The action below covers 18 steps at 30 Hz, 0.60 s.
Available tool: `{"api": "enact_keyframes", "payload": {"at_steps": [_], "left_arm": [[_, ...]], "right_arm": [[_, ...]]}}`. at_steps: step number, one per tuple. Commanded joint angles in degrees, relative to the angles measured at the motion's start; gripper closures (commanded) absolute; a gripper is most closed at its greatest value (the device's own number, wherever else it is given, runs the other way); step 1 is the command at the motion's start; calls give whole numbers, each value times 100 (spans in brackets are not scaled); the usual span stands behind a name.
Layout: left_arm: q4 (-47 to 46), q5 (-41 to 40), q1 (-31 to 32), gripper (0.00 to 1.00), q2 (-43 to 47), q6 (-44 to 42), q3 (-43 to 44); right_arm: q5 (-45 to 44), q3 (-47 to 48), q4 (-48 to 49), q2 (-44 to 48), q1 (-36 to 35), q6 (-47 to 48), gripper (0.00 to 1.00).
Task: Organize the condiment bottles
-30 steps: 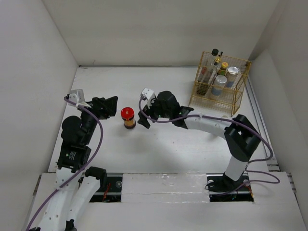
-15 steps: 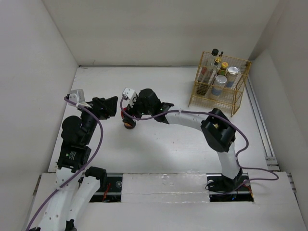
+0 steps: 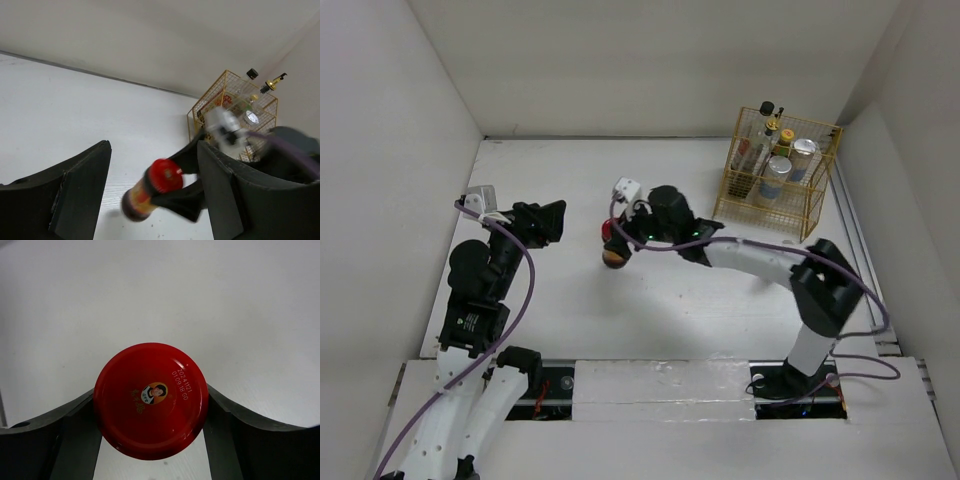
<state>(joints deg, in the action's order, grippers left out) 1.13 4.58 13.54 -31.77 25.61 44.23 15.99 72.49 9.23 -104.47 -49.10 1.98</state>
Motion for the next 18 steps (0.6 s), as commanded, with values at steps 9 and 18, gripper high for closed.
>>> {"api": "enact_keyframes", "payload": {"at_steps": [9, 18], "left_arm": [[-297, 227, 35, 35, -14, 15, 77], [-297, 280, 35, 35, -14, 15, 77]], "right_arm": [[-1738, -964, 36, 3897, 2368, -558, 64], [-2126, -886, -642, 4338, 4179, -725, 67]]}}
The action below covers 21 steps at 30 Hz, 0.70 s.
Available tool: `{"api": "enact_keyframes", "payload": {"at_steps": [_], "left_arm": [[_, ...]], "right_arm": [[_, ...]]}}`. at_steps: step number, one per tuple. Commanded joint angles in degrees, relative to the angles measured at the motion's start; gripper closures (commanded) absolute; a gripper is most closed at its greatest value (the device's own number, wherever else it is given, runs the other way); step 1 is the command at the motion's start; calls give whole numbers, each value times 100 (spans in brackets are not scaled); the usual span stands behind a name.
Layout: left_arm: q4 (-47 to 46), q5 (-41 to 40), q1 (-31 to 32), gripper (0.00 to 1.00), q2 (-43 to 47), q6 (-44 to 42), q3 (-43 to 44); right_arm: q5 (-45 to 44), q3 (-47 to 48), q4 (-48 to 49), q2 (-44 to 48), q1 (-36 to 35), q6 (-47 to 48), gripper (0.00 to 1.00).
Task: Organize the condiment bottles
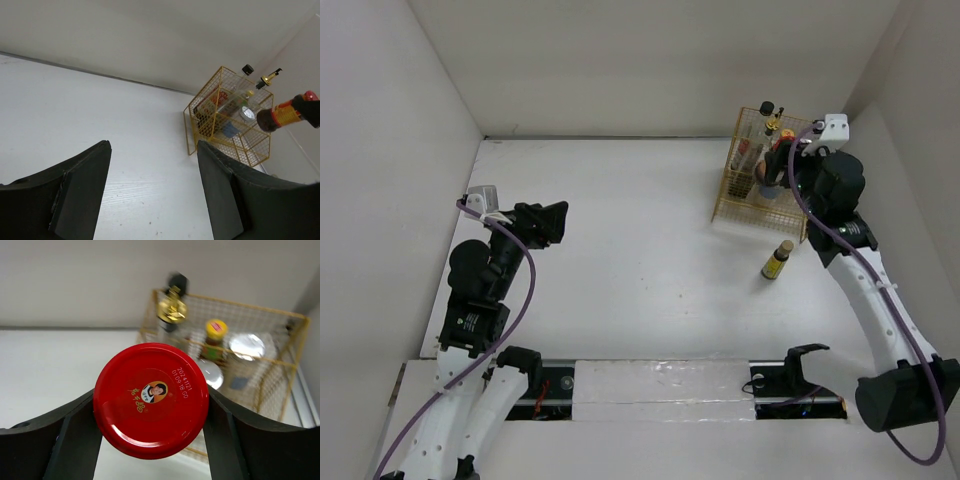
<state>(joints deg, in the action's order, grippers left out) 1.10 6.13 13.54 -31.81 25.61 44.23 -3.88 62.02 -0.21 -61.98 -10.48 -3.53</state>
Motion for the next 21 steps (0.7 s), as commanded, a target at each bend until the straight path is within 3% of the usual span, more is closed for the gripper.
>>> {"api": "enact_keyframes", "payload": {"at_steps": [1, 11, 21], "left_arm": [[-295, 125, 35, 35, -9, 15, 77], [-295, 72, 35, 35, -62, 15, 77], [-295, 72, 35, 35, -115, 15, 77]], "right_arm": [[-139, 222, 224, 37, 553, -174, 67], [-77, 1171, 161, -947, 1741, -227, 67], [1, 1796, 566, -2046, 2032, -174, 68]]}}
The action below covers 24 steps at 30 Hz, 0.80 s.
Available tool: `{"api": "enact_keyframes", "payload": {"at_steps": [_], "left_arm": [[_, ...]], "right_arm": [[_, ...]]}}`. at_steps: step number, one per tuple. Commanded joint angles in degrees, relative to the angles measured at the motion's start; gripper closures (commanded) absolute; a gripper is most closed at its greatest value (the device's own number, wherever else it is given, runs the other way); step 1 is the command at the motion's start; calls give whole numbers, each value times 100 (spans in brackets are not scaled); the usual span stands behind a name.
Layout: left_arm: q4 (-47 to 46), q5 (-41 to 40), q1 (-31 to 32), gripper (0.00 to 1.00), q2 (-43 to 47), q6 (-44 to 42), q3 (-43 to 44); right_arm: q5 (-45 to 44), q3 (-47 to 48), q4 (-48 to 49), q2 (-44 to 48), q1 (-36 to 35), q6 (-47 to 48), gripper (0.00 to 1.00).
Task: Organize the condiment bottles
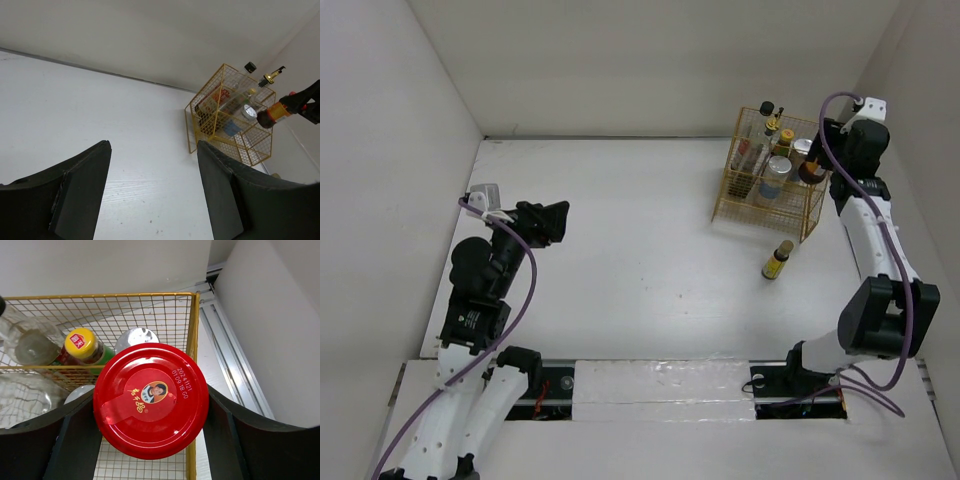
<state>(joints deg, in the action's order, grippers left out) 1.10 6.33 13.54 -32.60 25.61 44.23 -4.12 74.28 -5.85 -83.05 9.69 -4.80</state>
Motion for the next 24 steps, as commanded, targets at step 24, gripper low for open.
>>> {"api": "enact_keyframes", "payload": {"at_steps": [24], "left_arm": [[-295, 53, 35, 35, -89, 15, 77]], "right_arm": [[-159, -326, 1596, -686, -99, -241, 57]]}}
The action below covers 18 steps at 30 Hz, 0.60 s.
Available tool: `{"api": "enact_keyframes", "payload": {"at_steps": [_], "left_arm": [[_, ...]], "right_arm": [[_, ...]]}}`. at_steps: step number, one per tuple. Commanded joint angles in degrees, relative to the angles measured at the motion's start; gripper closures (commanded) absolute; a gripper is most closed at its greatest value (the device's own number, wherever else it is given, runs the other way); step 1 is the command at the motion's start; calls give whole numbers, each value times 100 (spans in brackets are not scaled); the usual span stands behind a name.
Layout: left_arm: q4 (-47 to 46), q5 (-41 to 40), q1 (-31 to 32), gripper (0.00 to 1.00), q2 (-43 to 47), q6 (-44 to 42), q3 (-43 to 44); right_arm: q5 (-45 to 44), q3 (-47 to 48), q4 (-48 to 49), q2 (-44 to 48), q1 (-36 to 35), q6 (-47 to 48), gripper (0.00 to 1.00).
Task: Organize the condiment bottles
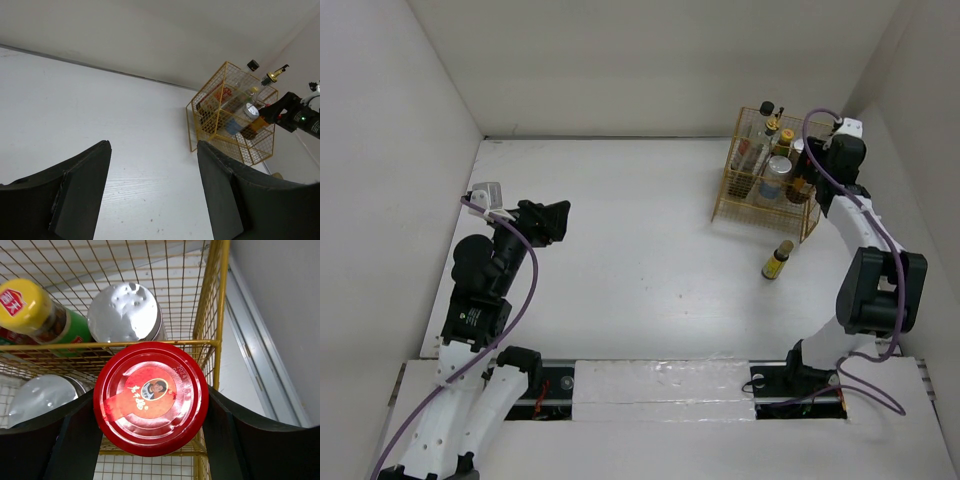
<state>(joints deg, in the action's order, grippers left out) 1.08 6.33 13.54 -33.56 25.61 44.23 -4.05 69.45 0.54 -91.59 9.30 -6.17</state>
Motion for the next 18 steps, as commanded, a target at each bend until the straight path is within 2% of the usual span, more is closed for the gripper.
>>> {"api": "enact_keyframes", "payload": {"at_steps": [1, 5, 8, 10, 18], "left_arm": [[-293, 53, 35, 35, 8, 15, 77], [-293, 53, 35, 35, 8, 15, 77], [-293, 53, 35, 35, 8, 15, 77], [-293, 53, 35, 35, 8, 15, 77], [-293, 53, 35, 35, 8, 15, 77]], "right_arm": [[-166, 157, 957, 168, -112, -103, 55], [-219, 262, 737, -86, -174, -156, 38], [-288, 209, 685, -140, -174, -278, 32], [-350, 139, 685, -27, -174, -279, 24], [-605, -89, 579, 993, -227, -332, 15]]}}
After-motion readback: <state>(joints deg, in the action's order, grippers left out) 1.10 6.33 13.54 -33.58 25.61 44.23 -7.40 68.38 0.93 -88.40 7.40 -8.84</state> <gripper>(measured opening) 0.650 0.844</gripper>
